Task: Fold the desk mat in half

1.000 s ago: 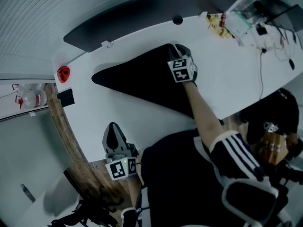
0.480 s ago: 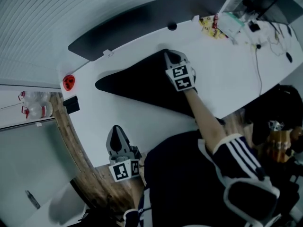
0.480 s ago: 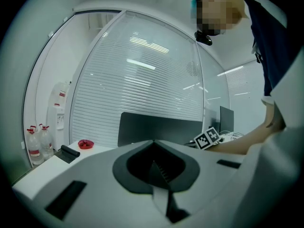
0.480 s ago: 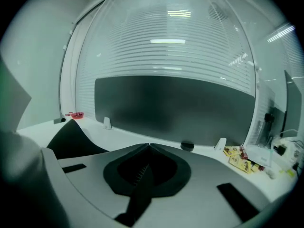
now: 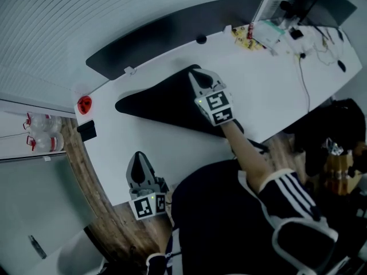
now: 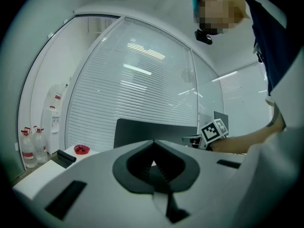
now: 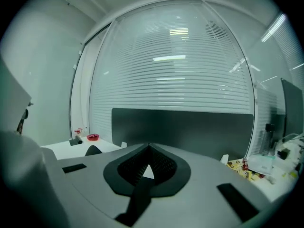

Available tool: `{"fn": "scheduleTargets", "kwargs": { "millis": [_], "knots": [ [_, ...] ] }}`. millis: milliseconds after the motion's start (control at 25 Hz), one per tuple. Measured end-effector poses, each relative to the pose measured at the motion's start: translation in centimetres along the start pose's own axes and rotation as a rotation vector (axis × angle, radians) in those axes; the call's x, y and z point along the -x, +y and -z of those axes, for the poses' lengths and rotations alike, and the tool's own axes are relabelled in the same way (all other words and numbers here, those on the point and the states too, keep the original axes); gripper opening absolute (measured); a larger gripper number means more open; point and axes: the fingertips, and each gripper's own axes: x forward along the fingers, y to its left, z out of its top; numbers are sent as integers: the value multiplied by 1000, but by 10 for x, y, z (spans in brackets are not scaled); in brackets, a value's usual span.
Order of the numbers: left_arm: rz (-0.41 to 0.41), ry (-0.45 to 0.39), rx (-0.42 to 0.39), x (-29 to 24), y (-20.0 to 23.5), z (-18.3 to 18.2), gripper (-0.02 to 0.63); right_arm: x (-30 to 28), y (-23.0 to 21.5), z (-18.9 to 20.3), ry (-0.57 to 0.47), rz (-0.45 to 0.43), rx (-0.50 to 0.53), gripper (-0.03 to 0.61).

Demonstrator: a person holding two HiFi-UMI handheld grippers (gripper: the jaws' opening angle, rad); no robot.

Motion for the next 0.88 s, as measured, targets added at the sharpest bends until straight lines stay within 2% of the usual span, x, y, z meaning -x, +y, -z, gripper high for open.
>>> {"fn": "scheduleTargets", "kwargs": {
  "millis": [320,680,880],
  "knots": [
    [31,-24,9,14,5,-6,3,50,41,-43,-101,-32,10,3],
    [67,-21,18,39,15,-3,3,96,102,-45,-130,-73,24,3],
    [86,-18,22,51,19,-1,3,123,133,-45,-146,-98,68,3]
  ]
}}
